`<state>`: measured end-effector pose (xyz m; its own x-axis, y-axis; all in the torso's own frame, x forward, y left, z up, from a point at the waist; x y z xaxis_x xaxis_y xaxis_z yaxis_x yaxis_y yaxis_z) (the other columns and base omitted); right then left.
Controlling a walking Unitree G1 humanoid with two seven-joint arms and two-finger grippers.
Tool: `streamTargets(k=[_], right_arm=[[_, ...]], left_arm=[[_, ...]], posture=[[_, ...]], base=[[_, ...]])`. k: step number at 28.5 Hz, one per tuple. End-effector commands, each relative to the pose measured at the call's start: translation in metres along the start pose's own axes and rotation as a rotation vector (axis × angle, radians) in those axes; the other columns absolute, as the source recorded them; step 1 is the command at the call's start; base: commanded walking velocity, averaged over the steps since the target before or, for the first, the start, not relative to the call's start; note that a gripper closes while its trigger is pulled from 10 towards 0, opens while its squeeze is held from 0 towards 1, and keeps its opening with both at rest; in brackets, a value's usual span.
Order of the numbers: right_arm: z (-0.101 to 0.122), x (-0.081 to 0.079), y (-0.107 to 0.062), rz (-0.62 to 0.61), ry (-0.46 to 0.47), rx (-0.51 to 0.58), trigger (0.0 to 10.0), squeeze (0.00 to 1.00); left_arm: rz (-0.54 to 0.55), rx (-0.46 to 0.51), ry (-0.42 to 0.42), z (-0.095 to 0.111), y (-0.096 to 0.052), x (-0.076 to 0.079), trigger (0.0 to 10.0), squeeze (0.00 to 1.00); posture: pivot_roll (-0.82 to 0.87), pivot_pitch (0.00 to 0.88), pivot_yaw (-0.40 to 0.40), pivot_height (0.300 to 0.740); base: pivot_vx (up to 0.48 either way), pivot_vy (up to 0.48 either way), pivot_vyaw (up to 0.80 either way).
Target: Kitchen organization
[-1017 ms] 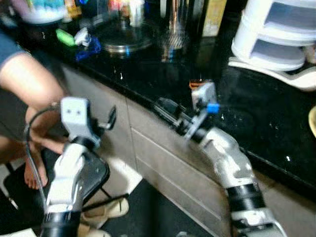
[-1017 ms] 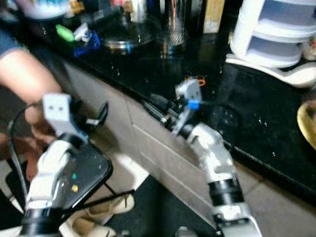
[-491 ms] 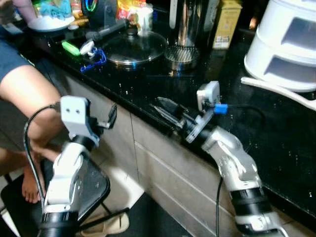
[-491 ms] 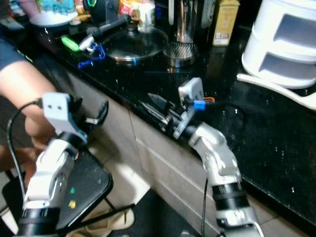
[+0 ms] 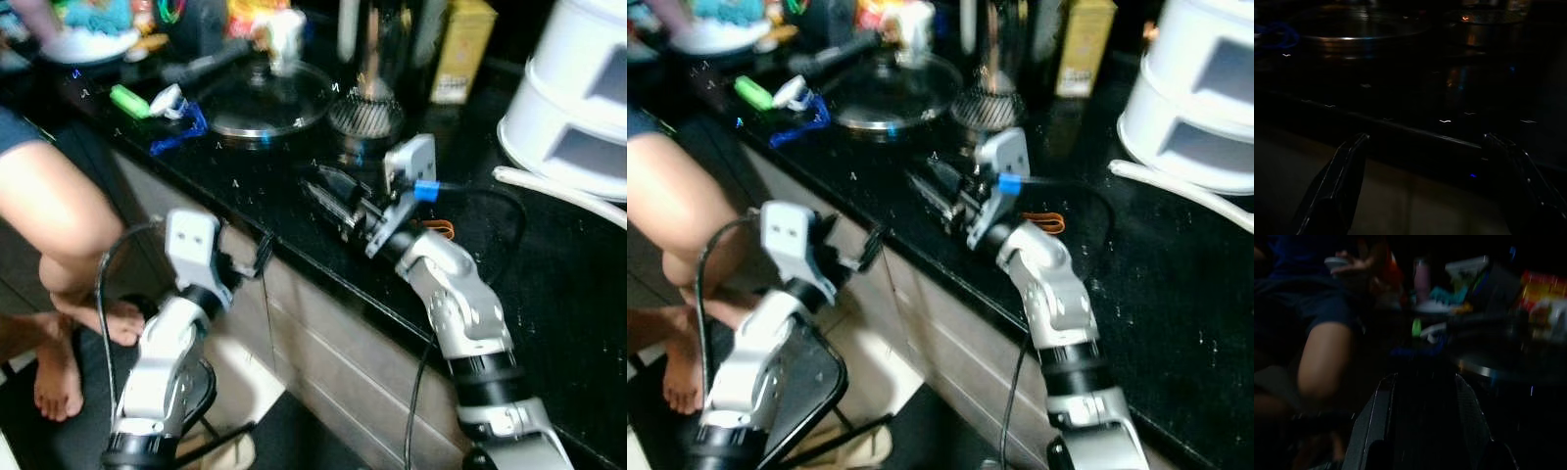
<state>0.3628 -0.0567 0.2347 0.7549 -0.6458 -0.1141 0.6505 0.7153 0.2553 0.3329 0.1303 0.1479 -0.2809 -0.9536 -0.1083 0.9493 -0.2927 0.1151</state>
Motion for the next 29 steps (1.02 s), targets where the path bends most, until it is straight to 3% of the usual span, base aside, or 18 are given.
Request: streamTargets(k=[1, 5, 8, 9, 13, 14, 15, 17, 18, 22, 23, 24, 28, 29], right_arm=[[-0.004, 0.000, 0.002, -0.013, -0.016, -0.012, 10.0, 0.00], [-0.002, 0.000, 0.005, -0.015, -0.036, -0.015, 10.0, 0.00], [0.004, 0.000, 0.019, 0.002, -0.227, -0.069, 10.0, 0.00], [0.004, 0.000, 0.019, 0.002, -0.227, -0.069, 10.0, 0.00], [0.009, -0.002, 0.035, 0.019, -0.418, -0.135, 10.0, 0.00], [0.009, -0.002, 0.035, 0.019, -0.418, -0.135, 10.0, 0.00], [0.010, -0.002, 0.040, 0.025, -0.474, -0.155, 10.0, 0.06], [0.011, -0.007, 0.051, 0.059, -0.582, -0.191, 10.0, 0.79], [0.010, -0.010, 0.056, 0.073, -0.612, -0.201, 10.0, 1.00], [0.007, -0.013, 0.069, 0.089, -0.659, -0.225, 10.0, 1.00], [0.005, -0.015, 0.074, 0.100, -0.660, -0.236, 10.0, 0.58], [0.003, -0.016, 0.078, 0.105, -0.646, -0.246, 10.0, 0.00], [-0.002, -0.018, 0.091, 0.092, -0.555, -0.272, 10.0, 0.00], [-0.003, -0.015, 0.093, 0.061, -0.489, -0.275, 10.0, 0.00]], left_arm=[[0.013, -0.028, 0.010, -0.007, -0.006, -0.006, 10.0, 0.00], [0.008, -0.029, 0.006, -0.007, -0.007, -0.005, 10.0, 0.00], [-0.081, -0.032, -0.023, -0.007, -0.011, 0.013, 10.0, 0.00], [-0.081, -0.032, -0.023, -0.007, -0.011, 0.013, 10.0, 0.00], [-0.140, -0.032, -0.025, -0.005, -0.015, 0.033, 10.0, 0.00], [-0.140, -0.032, -0.025, -0.005, -0.015, 0.033, 10.0, 0.00], [-0.163, -0.038, -0.027, -0.005, -0.017, 0.040, 10.0, 0.00], [-0.254, -0.065, -0.030, -0.007, -0.027, 0.058, 10.0, 0.00], [-0.317, -0.087, -0.030, -0.010, -0.034, 0.068, 10.0, 0.00], [-0.439, -0.128, -0.030, -0.014, -0.050, 0.088, 10.0, 0.00], [-0.464, -0.137, -0.038, -0.014, -0.055, 0.092, 10.0, 0.00], [-0.478, -0.145, -0.048, -0.015, -0.059, 0.095, 10.0, 0.00], [-0.483, -0.156, -0.048, -0.015, -0.066, 0.099, 10.0, 0.00], [-0.460, -0.152, -0.039, -0.013, -0.066, 0.096, 10.0, 0.00]], posture=[[0.03, 0.045, -0.020, 0.740], [0.03, 0.045, -0.023, 0.740], [0.04, 0.046, -0.029, 0.740], [0.04, 0.046, -0.029, 0.740], [0.04, 0.042, -0.036, 0.740], [0.04, 0.042, -0.036, 0.740], [0.04, 0.042, -0.039, 0.740], [0.04, 0.040, -0.044, 0.740], [0.05, 0.038, -0.051, 0.740], [0.06, 0.036, -0.064, 0.740], [0.07, 0.035, -0.070, 0.740], [0.07, 0.036, -0.077, 0.740], [0.08, 0.039, -0.090, 0.740], [0.08, 0.044, -0.096, 0.740]], base=[[0.315, 0.000, 0.00], [0.300, 0.000, 0.00], [0.094, 0.000, 0.00], [0.000, 0.000, 0.00], [0.000, 0.000, 0.00], [0.000, 0.000, 0.00], [0.000, 0.000, 0.00], [0.000, 0.000, 0.00], [0.000, 0.000, 0.00], [0.000, 0.000, 0.00], [0.000, 0.000, 0.00], [0.000, 0.000, 0.00], [0.000, 0.000, 0.00], [0.000, 0.000, 0.00]])
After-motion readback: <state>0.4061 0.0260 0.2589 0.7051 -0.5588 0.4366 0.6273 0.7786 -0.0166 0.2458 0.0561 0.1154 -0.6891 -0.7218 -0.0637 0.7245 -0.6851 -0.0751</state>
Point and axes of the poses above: a point about 5 cm out from each wrist's last joint towards the gripper, its own y axis pointing out of the wrist towards the gripper, its own z axis along the axis of the wrist's last joint, x = y × z, the point moved 5 cm from there along y, pointing out of the wrist towards the gripper, and after that the axes turned 8 degrees about y, right-handed, at the moved point
